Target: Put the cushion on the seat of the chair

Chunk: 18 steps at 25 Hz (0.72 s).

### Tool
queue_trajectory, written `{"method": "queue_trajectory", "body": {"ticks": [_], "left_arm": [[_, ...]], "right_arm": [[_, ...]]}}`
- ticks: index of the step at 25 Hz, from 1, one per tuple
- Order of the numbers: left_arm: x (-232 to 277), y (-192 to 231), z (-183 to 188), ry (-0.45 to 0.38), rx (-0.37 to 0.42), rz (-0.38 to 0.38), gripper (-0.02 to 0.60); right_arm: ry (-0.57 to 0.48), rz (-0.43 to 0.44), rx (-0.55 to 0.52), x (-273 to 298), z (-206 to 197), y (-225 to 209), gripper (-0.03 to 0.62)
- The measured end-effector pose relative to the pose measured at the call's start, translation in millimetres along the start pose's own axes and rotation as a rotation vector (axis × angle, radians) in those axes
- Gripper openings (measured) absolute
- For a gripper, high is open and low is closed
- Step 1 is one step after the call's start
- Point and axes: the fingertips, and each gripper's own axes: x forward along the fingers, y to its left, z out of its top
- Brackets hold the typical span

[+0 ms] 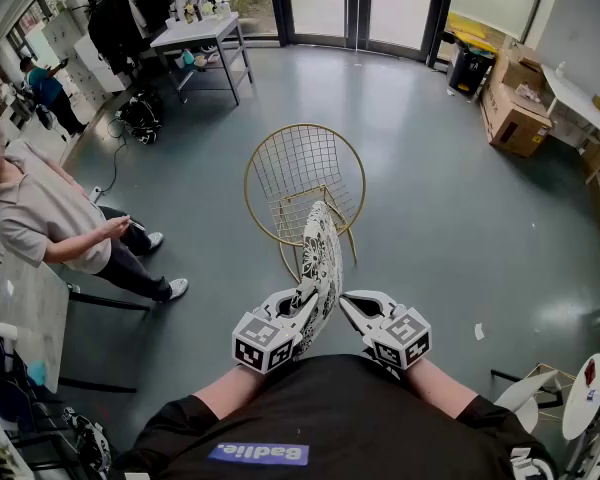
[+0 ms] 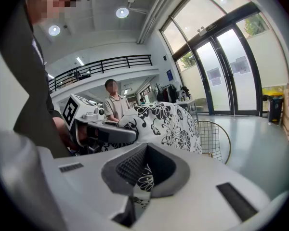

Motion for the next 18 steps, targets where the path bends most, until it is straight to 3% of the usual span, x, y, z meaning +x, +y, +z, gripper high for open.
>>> {"method": "queue_trajectory", "body": {"ticks": [18], "left_arm": [[-4.1, -10.7, -5.2, 0.006, -0.01, 0.001, 0.026]], "right_arm": [[-0.004, 0.002, 0.01, -5.0, -1.3, 8.0, 0.029]]}}
